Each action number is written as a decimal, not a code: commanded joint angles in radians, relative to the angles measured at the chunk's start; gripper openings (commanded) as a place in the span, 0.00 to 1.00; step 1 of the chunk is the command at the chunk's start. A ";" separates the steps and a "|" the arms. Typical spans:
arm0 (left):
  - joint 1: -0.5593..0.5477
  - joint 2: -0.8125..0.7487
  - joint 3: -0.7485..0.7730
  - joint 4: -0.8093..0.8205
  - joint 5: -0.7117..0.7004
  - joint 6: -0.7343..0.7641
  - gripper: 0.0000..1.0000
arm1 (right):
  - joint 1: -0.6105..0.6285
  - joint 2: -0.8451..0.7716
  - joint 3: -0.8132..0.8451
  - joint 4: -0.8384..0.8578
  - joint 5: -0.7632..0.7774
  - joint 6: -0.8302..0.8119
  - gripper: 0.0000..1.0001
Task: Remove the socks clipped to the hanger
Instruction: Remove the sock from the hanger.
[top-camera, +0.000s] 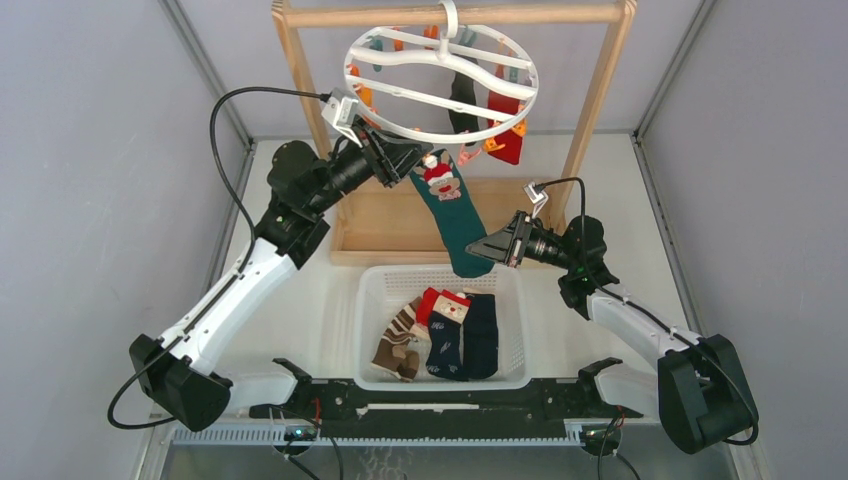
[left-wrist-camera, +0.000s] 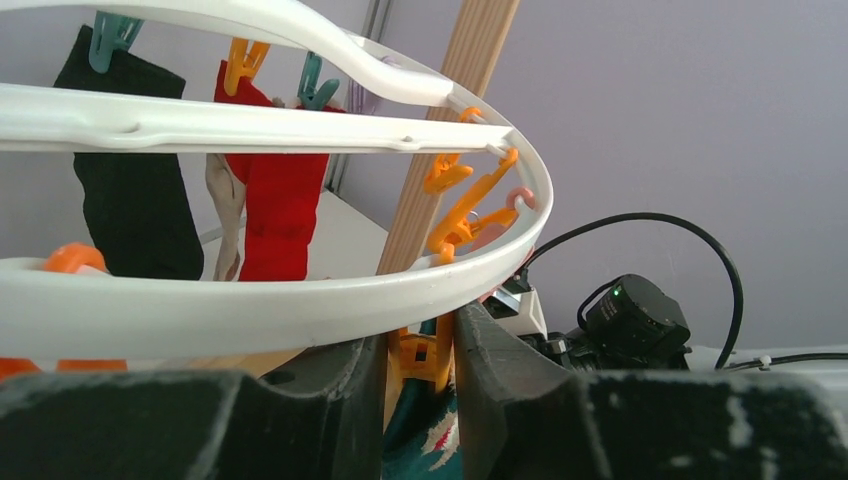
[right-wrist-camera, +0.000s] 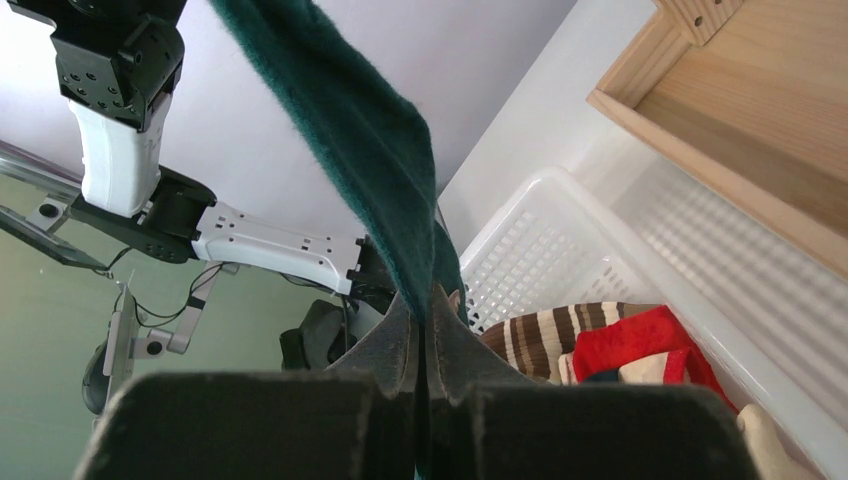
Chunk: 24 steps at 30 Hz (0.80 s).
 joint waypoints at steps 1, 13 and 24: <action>0.004 0.002 0.076 0.022 0.009 0.002 0.01 | 0.007 -0.007 0.002 0.046 -0.006 0.000 0.00; 0.004 -0.013 0.072 -0.006 0.002 0.020 0.19 | 0.013 0.004 0.002 0.054 -0.004 0.004 0.00; 0.006 -0.024 0.044 0.003 -0.015 0.012 0.57 | 0.016 0.004 0.002 0.048 -0.003 -0.003 0.00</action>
